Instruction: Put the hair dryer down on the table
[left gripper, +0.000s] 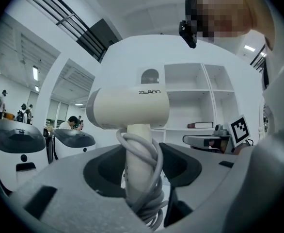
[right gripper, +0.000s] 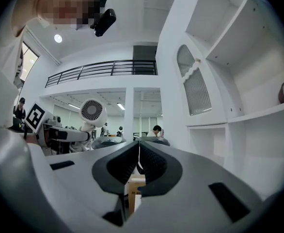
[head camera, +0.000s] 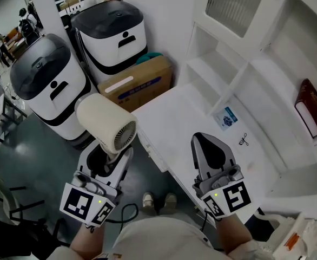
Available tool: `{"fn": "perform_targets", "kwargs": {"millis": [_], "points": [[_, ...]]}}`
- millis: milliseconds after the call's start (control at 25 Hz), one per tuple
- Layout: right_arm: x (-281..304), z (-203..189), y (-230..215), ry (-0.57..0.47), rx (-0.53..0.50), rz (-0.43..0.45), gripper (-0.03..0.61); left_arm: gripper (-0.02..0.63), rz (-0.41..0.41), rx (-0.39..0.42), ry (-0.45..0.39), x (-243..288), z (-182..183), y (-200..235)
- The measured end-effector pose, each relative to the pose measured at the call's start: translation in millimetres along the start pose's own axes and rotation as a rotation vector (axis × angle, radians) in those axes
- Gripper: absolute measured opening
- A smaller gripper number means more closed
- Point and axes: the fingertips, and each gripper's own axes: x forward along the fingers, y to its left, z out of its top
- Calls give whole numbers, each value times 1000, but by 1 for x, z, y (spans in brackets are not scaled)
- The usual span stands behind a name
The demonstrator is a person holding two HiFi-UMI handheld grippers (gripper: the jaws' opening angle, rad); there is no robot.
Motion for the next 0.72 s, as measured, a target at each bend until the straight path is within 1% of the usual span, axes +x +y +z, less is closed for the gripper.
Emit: {"fn": "perform_targets", "kwargs": {"millis": [120, 200, 320, 400, 560, 720], "points": [[20, 2, -13, -11, -21, -7, 21, 219, -14, -15, -4, 24, 1, 9], [35, 1, -24, -9, -37, -15, 21, 219, -18, 3, 7, 42, 0, 15], [59, -10, -44, 17, -74, -37, 21, 219, -42, 30, 62, 75, -8, 21], [77, -23, -58, 38, -73, -48, 21, 219, -63, 35, 93, 98, -18, 26], [107, -65, -88, 79, -33, -86, 21, 219, -88, 34, 111, 142, -55, 37], [130, -120, -114, 139, -13, -105, 21, 219, -96, 22, 198, 181, -112, 48]]}}
